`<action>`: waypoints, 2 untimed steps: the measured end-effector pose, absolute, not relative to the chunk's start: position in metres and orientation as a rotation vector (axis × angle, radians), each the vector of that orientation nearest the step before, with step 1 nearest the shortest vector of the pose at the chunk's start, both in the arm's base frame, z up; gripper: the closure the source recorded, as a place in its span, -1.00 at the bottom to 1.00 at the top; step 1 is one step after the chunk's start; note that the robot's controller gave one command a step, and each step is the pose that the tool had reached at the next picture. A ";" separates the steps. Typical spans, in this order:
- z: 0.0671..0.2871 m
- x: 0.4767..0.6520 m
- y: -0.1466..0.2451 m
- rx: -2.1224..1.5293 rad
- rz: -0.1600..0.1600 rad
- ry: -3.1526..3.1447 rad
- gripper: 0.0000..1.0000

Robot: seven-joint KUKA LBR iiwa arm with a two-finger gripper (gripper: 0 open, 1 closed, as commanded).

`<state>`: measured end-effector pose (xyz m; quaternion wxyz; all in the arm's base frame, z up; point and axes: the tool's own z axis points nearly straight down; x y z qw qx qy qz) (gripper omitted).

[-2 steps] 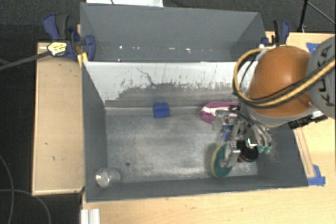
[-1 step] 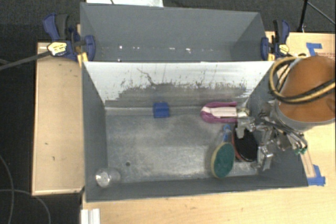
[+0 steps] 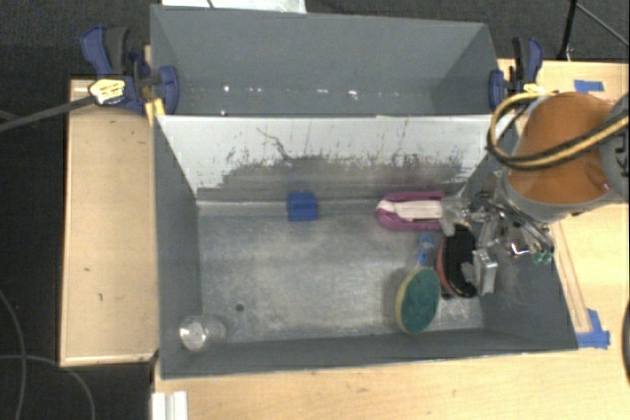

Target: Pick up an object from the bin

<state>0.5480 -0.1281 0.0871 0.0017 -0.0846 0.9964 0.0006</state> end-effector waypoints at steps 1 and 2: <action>0.088 0.553 -0.128 -0.261 -0.004 3.107 1.00; 0.085 0.549 -0.129 -0.260 -0.002 3.118 -1.00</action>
Offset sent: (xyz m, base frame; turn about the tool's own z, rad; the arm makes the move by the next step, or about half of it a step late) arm 0.0000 0.0000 0.0000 0.0000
